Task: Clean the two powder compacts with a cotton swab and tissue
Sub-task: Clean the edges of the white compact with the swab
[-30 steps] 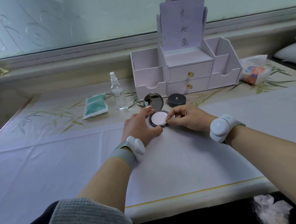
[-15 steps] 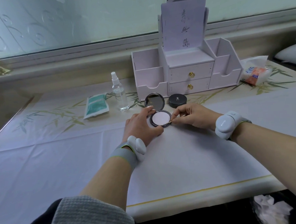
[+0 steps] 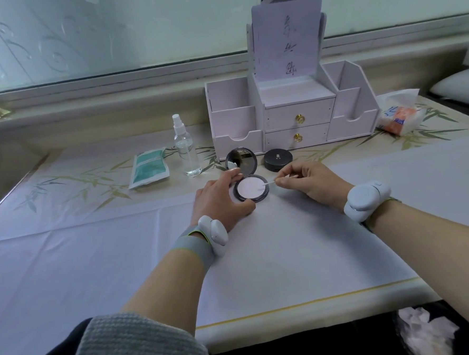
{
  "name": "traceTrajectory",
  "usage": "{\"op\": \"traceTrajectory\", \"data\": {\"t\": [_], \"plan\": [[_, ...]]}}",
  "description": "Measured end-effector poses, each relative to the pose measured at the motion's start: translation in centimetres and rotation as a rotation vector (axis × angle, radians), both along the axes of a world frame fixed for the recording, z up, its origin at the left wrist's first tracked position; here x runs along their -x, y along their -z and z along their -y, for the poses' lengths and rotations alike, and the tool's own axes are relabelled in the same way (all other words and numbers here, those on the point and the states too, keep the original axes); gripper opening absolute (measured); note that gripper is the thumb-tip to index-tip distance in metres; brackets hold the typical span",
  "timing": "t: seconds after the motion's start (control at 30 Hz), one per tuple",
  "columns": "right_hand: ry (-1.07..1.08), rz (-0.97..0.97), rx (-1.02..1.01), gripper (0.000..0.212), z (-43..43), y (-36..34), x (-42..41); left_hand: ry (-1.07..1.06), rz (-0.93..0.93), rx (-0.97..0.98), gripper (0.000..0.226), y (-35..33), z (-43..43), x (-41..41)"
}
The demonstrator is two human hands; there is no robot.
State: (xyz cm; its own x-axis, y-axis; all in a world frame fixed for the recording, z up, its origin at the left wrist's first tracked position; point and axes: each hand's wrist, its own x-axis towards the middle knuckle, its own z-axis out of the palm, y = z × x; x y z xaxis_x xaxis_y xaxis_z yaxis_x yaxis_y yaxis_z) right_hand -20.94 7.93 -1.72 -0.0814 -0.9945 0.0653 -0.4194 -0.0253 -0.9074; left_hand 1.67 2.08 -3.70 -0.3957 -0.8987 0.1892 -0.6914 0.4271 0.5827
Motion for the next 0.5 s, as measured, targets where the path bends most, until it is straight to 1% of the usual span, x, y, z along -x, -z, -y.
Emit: {"op": "traceTrajectory", "data": {"t": [0.2,0.4,0.5], "plan": [[-0.012,-0.04,0.013,0.012,0.26,0.57,-0.72,0.003,-0.013,0.017,0.076,0.08,-0.04,-0.01],[-0.02,-0.149,0.013,0.004,0.2,1.07,-0.79,-0.007,-0.02,0.048,0.073,0.04,-0.21,0.02],[-0.026,-0.17,0.012,0.003,0.14,1.02,-0.9,-0.004,-0.022,0.046,0.072,0.11,-0.11,-0.05]]}}
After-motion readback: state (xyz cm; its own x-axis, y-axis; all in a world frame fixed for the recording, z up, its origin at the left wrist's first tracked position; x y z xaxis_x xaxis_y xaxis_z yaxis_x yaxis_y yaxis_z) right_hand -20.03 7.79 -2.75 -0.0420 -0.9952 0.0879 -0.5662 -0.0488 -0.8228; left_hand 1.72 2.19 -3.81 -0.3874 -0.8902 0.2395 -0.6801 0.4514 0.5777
